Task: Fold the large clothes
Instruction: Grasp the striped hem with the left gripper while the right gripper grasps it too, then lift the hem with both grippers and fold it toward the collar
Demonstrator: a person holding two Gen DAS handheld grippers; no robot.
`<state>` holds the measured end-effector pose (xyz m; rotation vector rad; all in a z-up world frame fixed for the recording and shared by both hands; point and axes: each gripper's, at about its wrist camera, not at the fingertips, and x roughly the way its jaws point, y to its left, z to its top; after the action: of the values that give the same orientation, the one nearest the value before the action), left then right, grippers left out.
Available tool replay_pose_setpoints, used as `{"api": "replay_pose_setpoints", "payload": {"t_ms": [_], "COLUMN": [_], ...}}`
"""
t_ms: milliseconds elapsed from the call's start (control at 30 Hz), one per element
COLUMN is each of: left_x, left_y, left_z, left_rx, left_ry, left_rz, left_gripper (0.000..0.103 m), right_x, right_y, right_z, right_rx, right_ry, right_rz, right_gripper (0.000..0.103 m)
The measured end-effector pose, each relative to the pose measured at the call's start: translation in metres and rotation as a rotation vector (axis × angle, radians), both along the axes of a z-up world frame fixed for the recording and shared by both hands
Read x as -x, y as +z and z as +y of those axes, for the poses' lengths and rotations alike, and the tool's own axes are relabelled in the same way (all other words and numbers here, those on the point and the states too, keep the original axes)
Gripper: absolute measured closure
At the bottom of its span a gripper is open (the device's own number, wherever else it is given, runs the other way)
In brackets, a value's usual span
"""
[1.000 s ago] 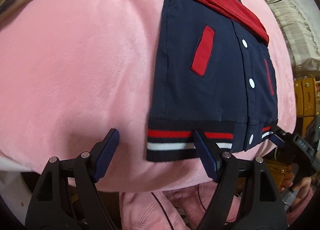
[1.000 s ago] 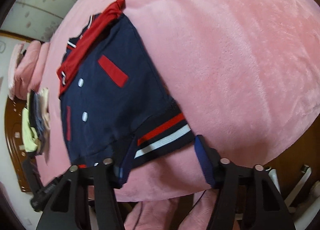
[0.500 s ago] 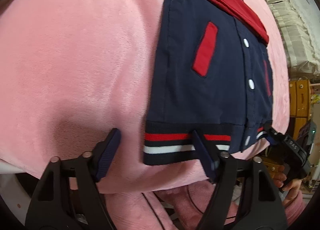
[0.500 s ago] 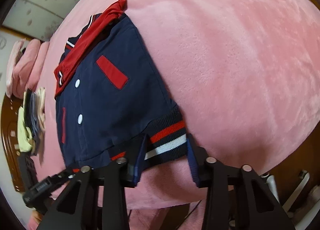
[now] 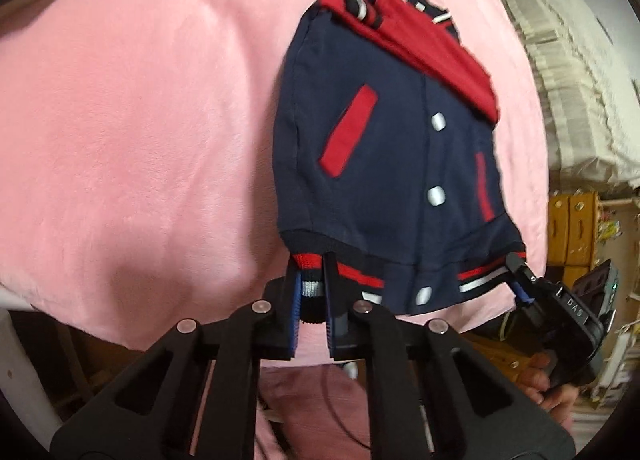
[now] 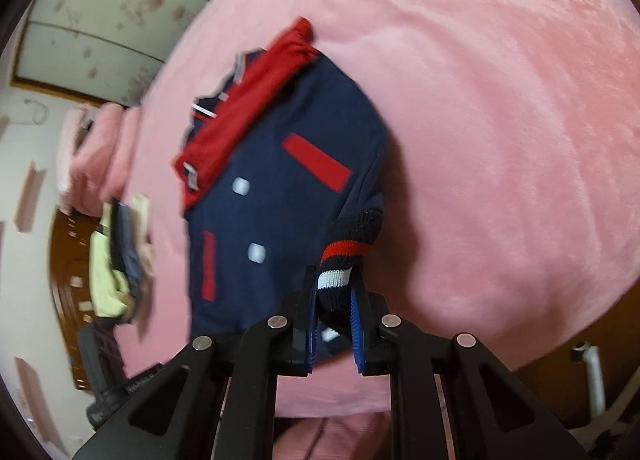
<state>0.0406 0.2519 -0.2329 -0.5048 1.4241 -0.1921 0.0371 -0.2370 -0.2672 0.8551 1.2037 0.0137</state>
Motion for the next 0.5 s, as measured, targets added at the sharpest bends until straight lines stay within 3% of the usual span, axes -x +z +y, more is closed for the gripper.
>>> {"api": "replay_pose_setpoints", "payload": {"t_ms": [133, 333, 500], "left_x": [-0.022, -0.079, -0.138], "left_y": [0.035, 0.077, 0.083], "left_z": [-0.02, -0.012, 0.003], "left_rx": [-0.027, 0.045, 0.076], "left_ry": [-0.055, -0.016, 0.008], "left_rz": [-0.03, -0.029, 0.064], "left_gripper": [0.099, 0.099, 0.099], "right_x": [-0.023, -0.071, -0.122], "right_y": [0.028, 0.063, 0.081], "right_z": [0.014, 0.025, 0.023], "right_rx": [-0.076, -0.126, -0.088], "right_ry": [-0.049, -0.146, -0.253], "right_rz": [-0.098, -0.217, -0.2], "right_gripper": [0.09, 0.09, 0.09]}}
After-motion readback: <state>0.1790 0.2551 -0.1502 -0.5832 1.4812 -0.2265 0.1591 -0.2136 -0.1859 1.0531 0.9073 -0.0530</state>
